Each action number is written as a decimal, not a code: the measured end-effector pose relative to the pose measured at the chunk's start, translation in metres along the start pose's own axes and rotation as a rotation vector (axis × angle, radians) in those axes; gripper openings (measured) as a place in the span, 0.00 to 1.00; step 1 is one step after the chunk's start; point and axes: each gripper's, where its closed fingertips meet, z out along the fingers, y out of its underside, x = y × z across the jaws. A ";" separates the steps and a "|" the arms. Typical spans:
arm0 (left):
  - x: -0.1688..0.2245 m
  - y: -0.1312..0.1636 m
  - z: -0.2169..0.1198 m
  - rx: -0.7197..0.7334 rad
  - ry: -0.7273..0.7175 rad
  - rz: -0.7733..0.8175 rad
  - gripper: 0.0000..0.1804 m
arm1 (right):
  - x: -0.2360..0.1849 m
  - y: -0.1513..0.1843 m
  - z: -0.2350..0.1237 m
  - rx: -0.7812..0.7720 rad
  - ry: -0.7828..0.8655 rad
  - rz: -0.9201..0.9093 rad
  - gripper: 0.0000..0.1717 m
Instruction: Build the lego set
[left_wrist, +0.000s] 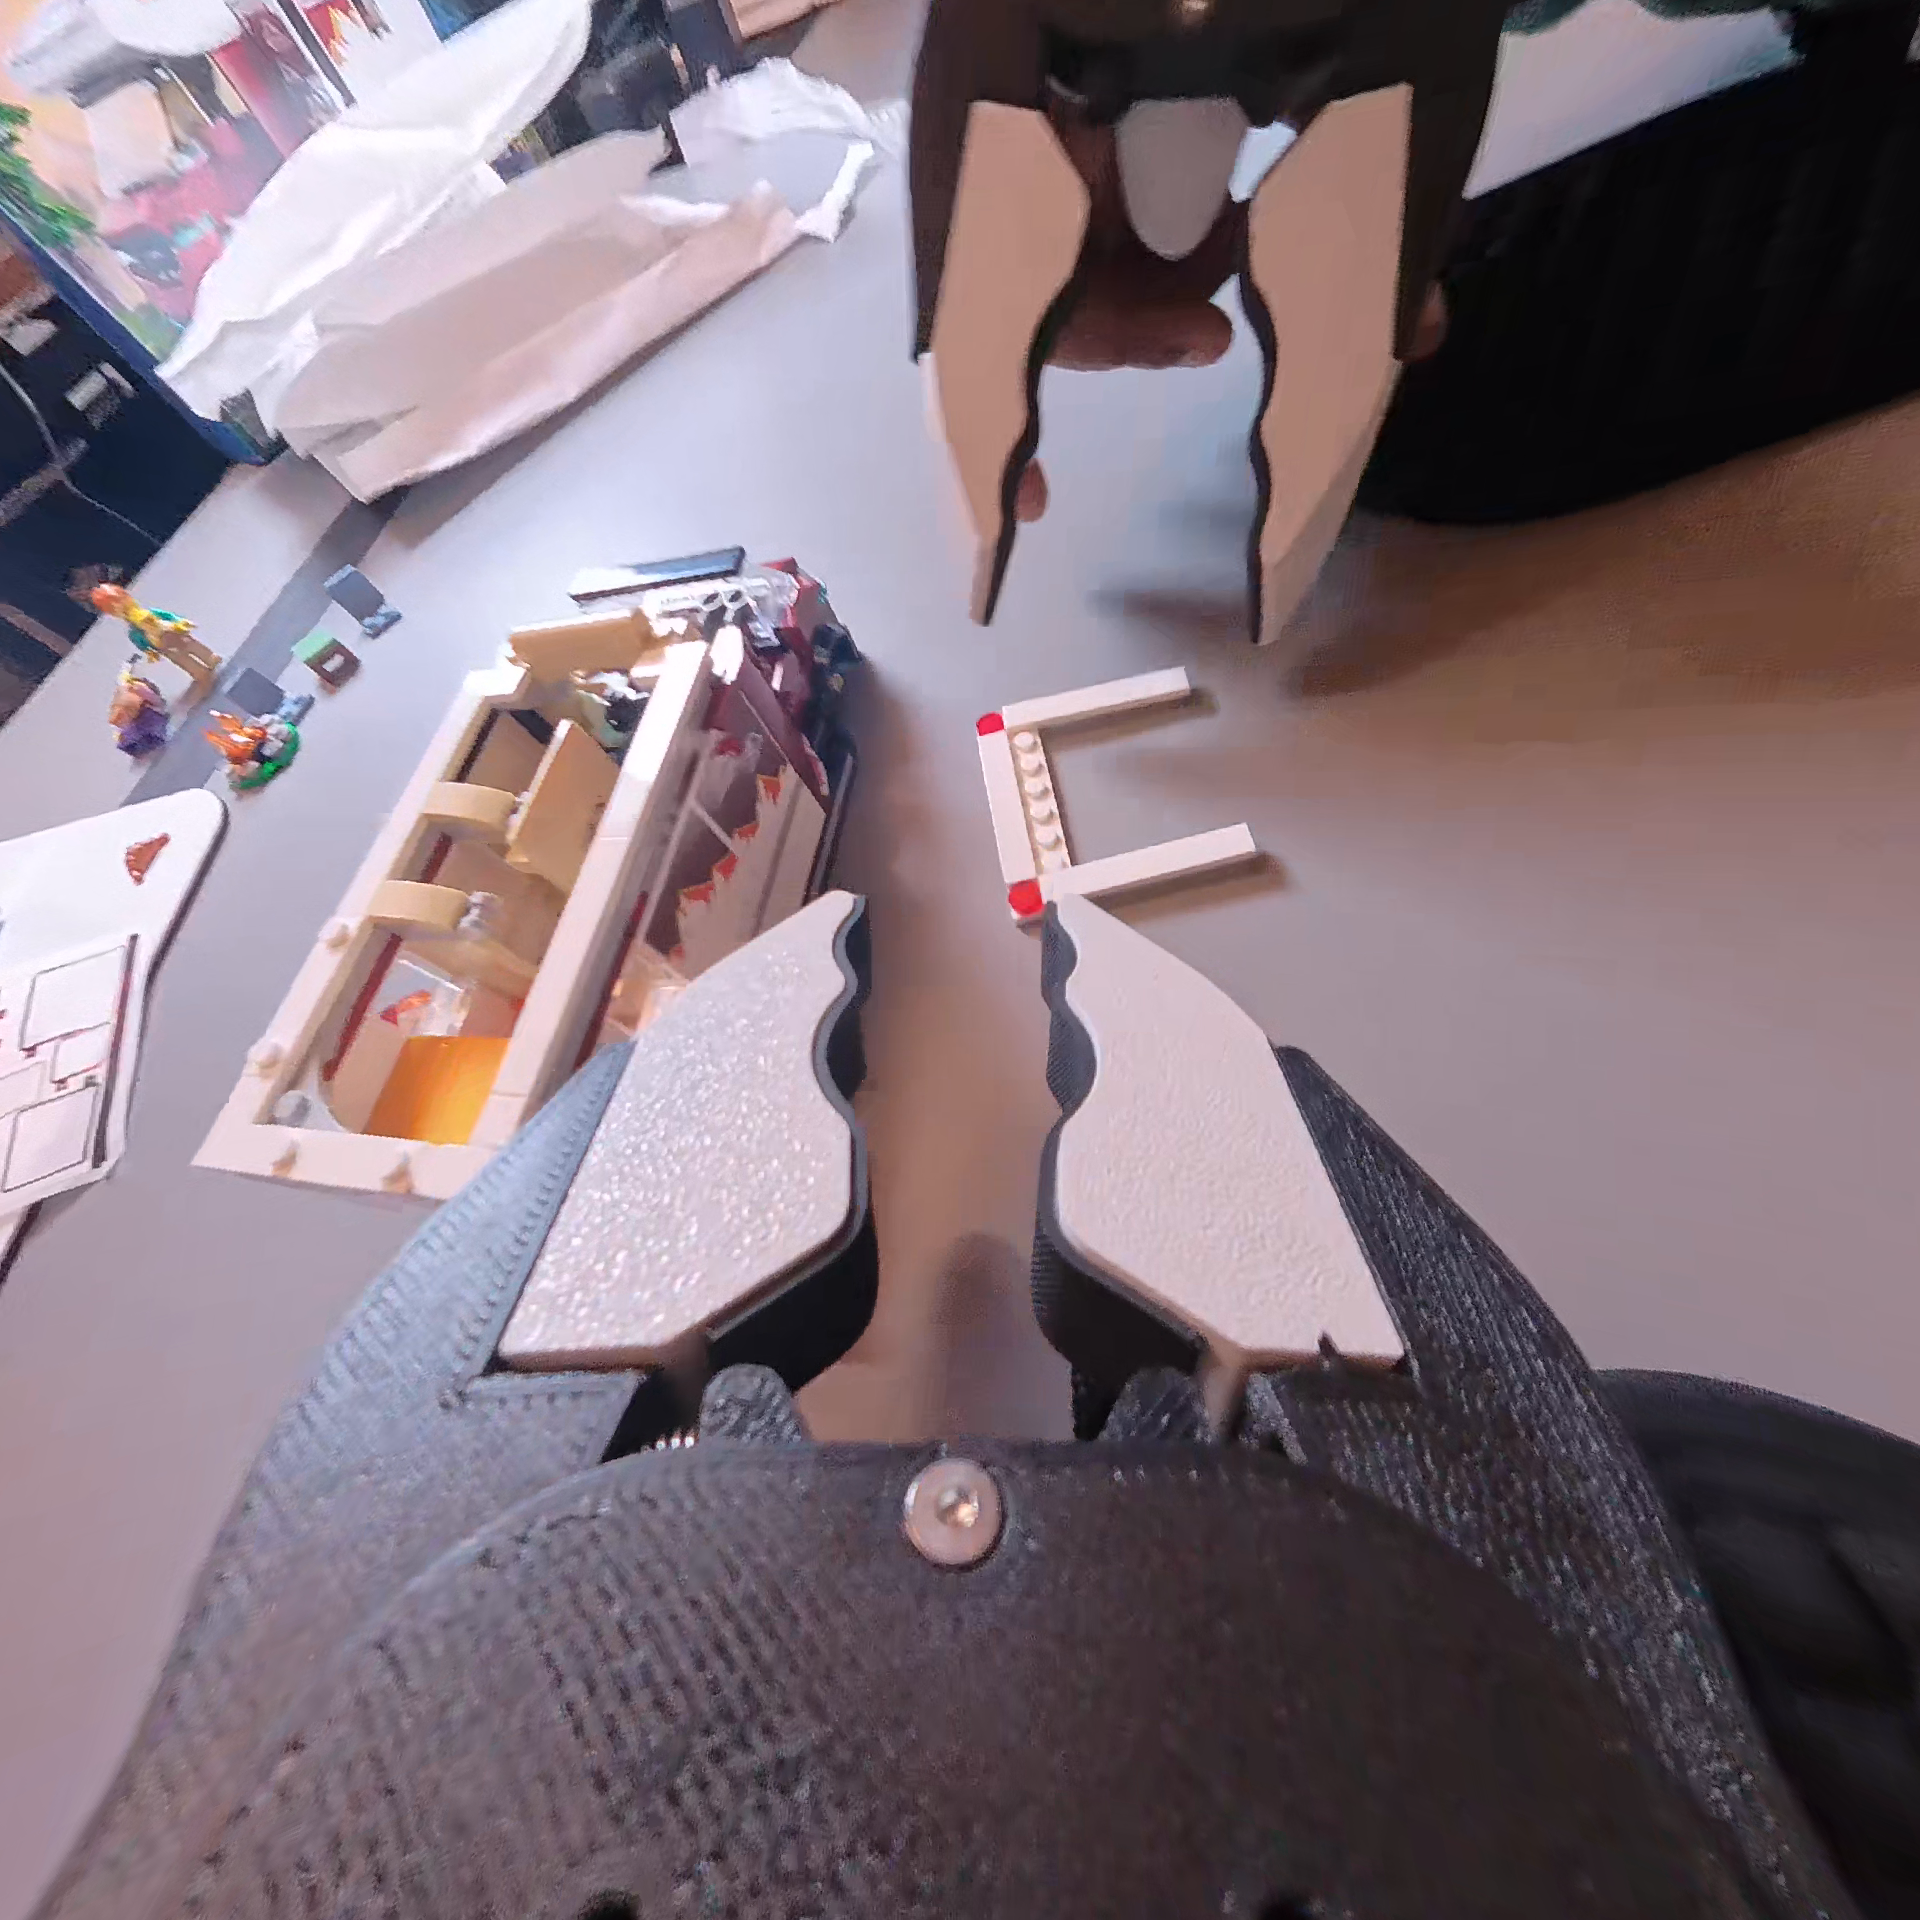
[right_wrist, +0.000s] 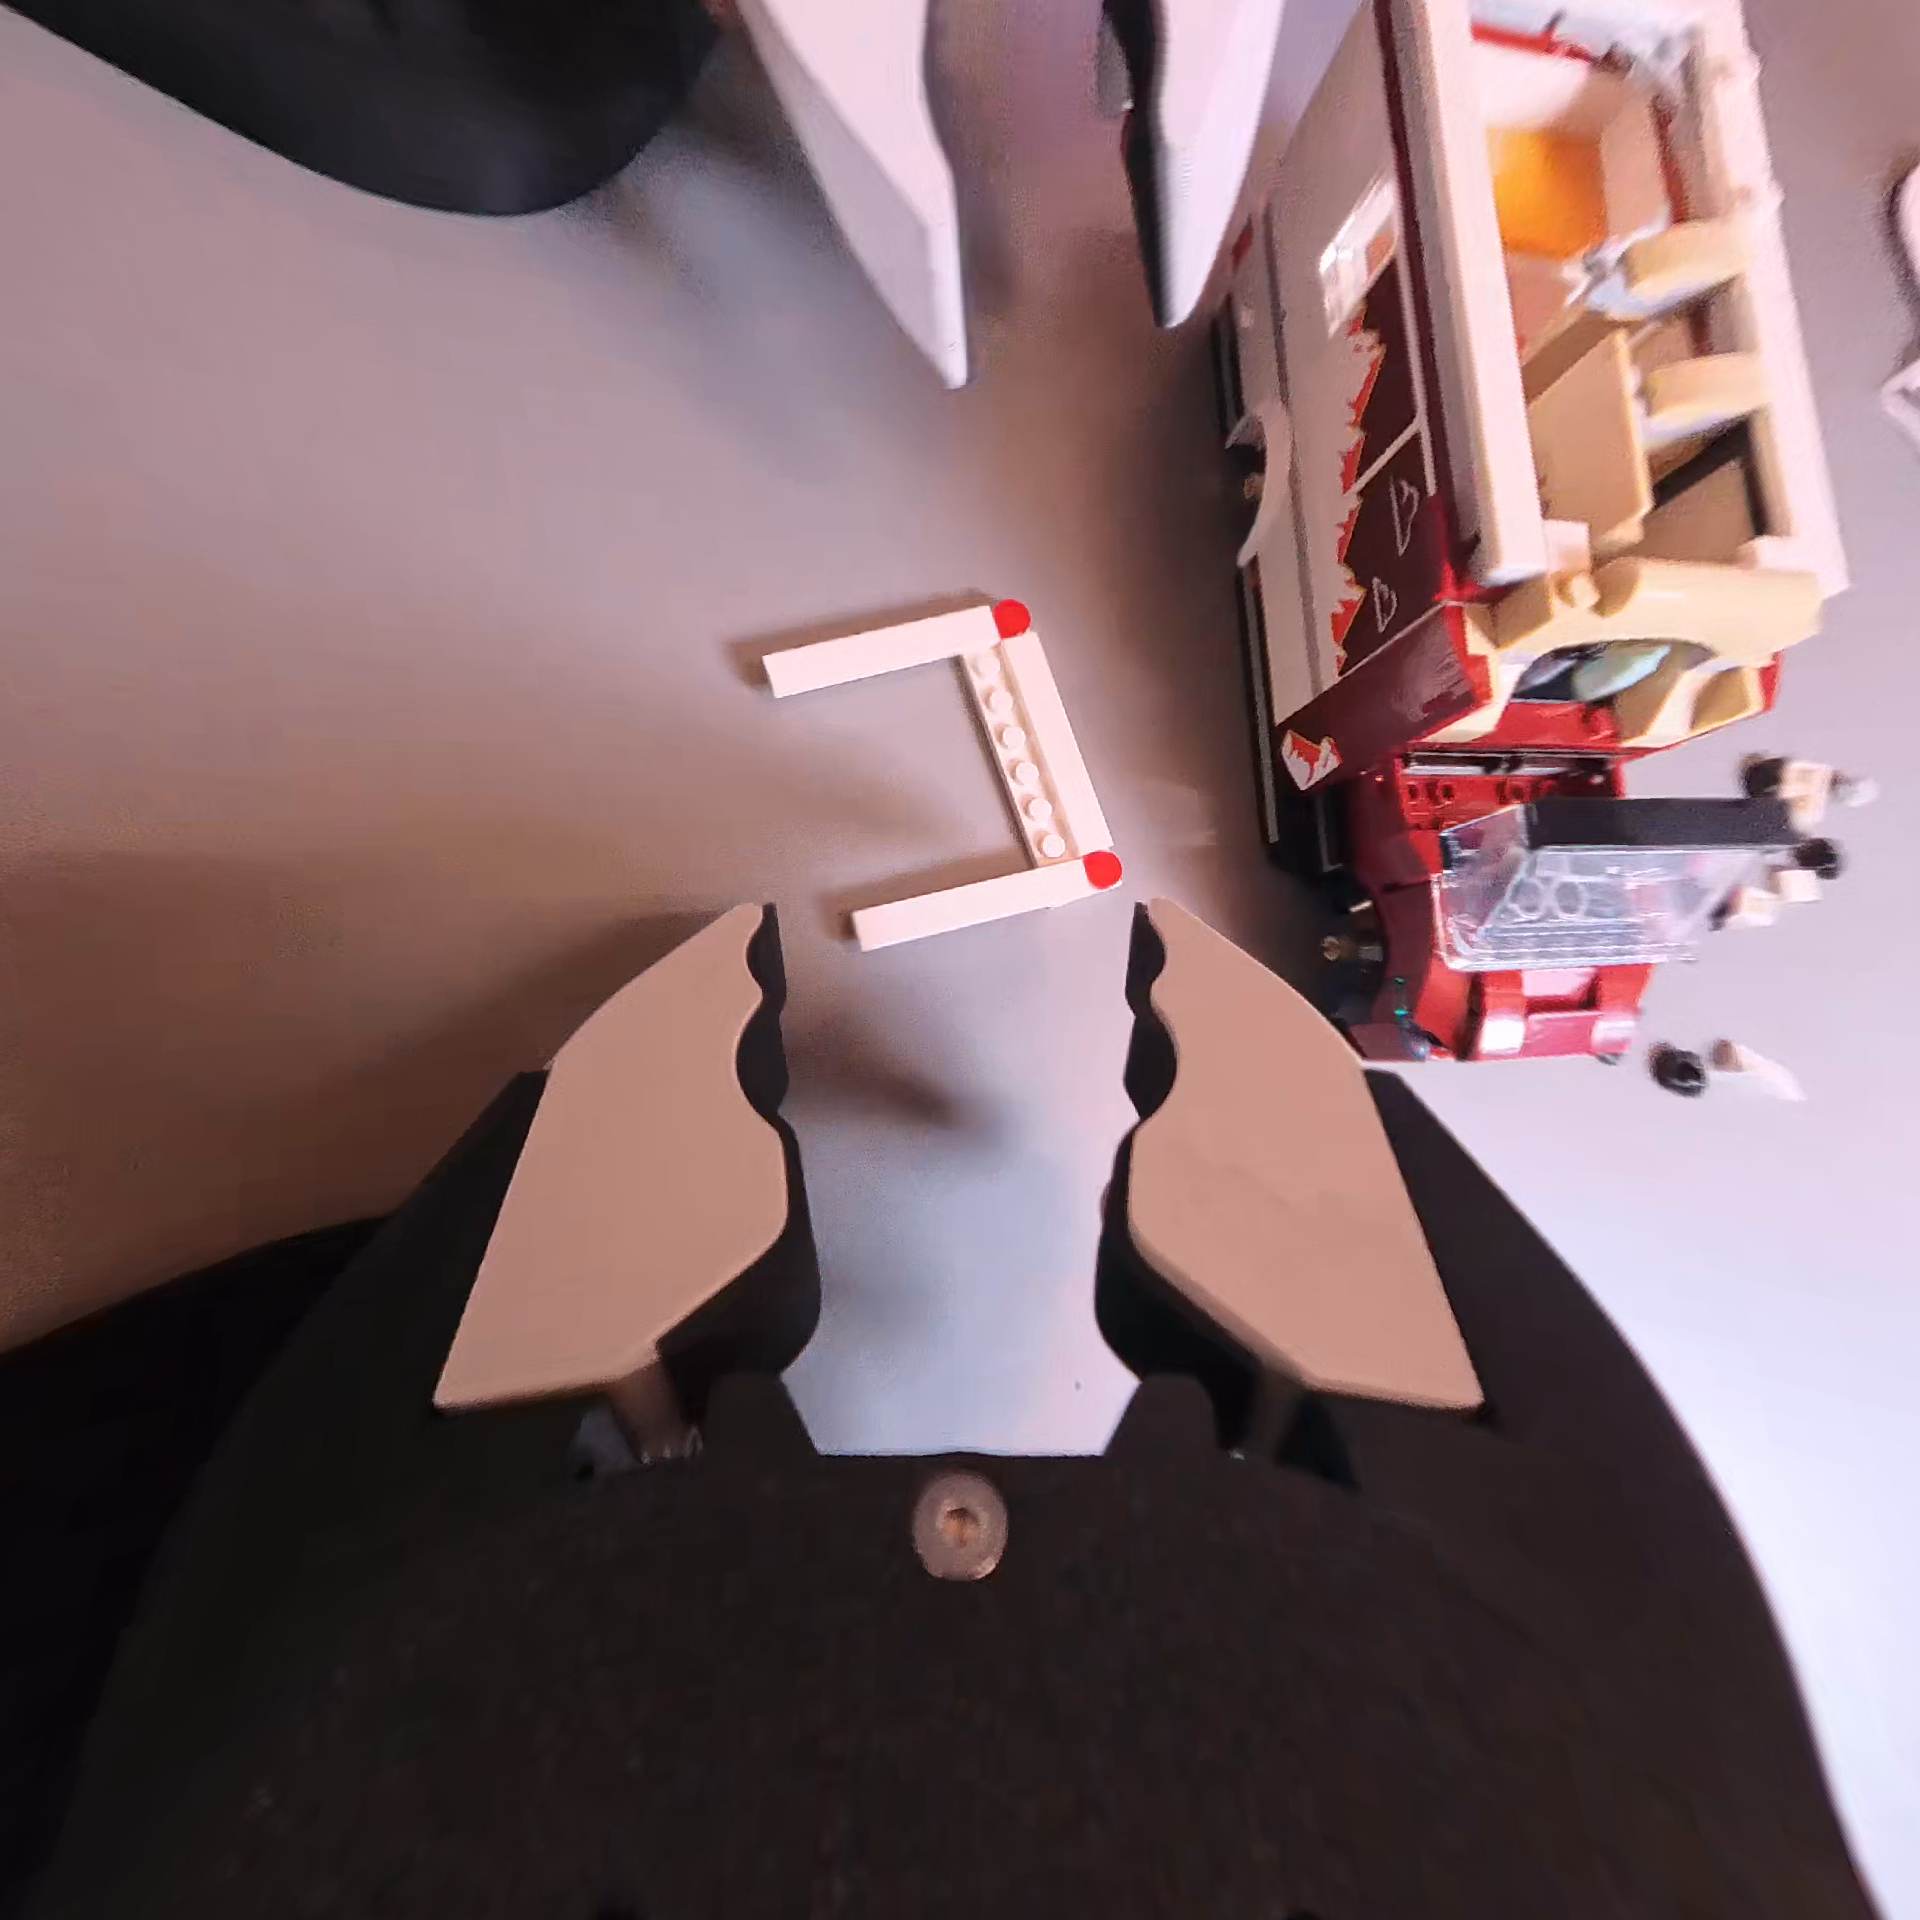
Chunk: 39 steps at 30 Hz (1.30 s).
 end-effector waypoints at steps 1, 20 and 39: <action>0.002 0.002 0.003 -0.021 0.002 -0.003 0.17 | 0.002 0.001 0.004 -0.006 -0.014 0.013 0.37; 0.017 0.008 0.068 -0.333 0.123 -0.183 0.09 | 0.007 0.005 0.016 -0.126 0.098 0.346 0.19; 0.017 0.009 0.067 -0.308 0.138 -0.155 0.09 | 0.011 -0.001 0.021 -0.222 0.045 0.138 0.09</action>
